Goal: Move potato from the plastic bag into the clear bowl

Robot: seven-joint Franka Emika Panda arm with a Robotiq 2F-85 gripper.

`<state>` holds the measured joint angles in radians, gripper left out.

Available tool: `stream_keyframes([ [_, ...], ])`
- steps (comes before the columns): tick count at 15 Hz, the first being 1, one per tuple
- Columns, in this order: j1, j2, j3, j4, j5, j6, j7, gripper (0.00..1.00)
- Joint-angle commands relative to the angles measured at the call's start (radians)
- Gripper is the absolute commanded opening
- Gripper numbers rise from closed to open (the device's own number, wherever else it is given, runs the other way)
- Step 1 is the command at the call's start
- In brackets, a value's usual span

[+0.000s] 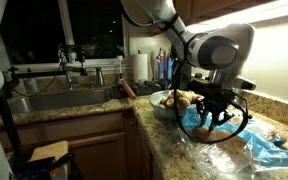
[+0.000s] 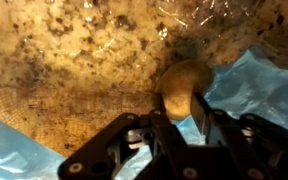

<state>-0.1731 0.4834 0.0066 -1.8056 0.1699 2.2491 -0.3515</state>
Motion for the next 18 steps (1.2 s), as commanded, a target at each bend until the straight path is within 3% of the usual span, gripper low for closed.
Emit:
stream_keyframes([
  [1,-0.022,0.015,0.014,0.022,0.024,-0.026,-0.022,0.66],
  [6,-0.023,0.017,0.014,0.022,0.025,-0.025,-0.022,0.98],
  [18,-0.019,0.032,0.006,0.024,0.007,-0.005,-0.014,1.0],
])
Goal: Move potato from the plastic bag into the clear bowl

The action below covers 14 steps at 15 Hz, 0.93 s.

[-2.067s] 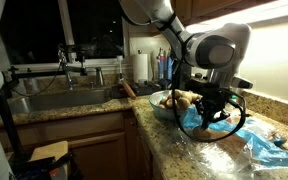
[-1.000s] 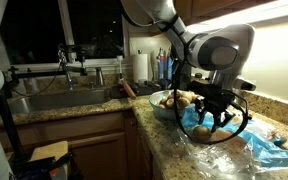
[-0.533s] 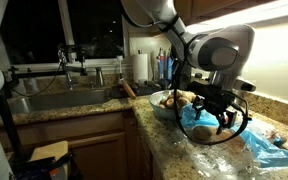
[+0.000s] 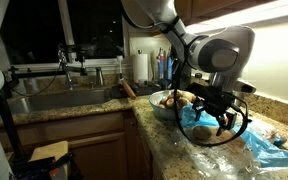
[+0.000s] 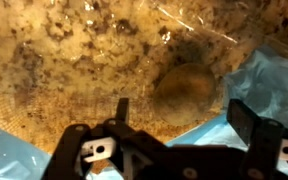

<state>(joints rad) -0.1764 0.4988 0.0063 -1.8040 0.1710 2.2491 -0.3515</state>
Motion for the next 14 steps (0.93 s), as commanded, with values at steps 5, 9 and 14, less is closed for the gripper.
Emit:
stream_keyframes([
  [5,-0.017,0.027,0.007,0.036,0.005,-0.009,-0.012,1.0],
  [9,-0.016,0.034,0.006,0.044,0.003,-0.014,-0.01,1.0],
  [14,-0.013,0.051,0.004,0.051,-0.004,-0.023,-0.002,1.0],
])
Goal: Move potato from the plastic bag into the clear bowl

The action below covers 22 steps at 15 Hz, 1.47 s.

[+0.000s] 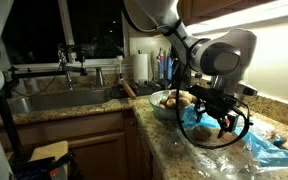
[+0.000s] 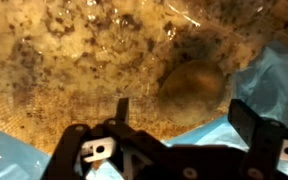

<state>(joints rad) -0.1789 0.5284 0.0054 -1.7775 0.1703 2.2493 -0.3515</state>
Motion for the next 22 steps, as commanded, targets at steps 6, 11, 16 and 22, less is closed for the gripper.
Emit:
stream_keyframes([
  [6,-0.015,0.031,0.004,0.029,-0.005,-0.026,-0.001,1.0],
  [11,-0.017,0.034,0.005,0.031,-0.004,-0.024,-0.005,0.97],
  [16,-0.016,0.028,0.009,0.033,-0.004,-0.02,-0.009,0.57],
  [22,-0.017,0.023,0.013,0.031,-0.003,-0.014,-0.011,0.28],
])
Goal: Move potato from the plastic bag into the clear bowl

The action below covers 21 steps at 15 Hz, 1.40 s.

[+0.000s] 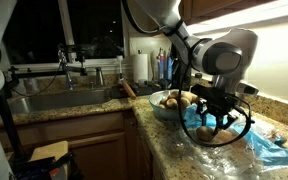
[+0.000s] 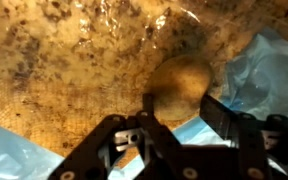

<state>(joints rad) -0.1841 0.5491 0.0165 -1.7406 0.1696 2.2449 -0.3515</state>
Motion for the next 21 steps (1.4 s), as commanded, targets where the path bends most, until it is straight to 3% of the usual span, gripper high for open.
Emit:
stream_keyframes([
  [1,-0.012,0.003,0.002,-0.002,-0.003,-0.011,-0.01,0.24],
  [4,-0.014,0.004,-0.003,0.009,-0.004,-0.015,-0.006,0.08],
  [7,-0.015,0.01,-0.015,0.02,-0.012,-0.037,0.005,0.01],
  [9,-0.016,0.016,-0.02,0.026,-0.013,-0.042,0.007,0.08],
  [16,-0.011,-0.003,-0.017,0.031,-0.011,-0.054,0.003,0.07],
  [17,-0.011,-0.006,-0.015,0.032,-0.01,-0.056,0.004,0.1],
  [18,-0.01,-0.008,-0.014,0.033,-0.01,-0.055,0.003,0.32],
  [21,-0.009,-0.008,-0.012,0.043,-0.009,-0.061,0.005,0.48],
])
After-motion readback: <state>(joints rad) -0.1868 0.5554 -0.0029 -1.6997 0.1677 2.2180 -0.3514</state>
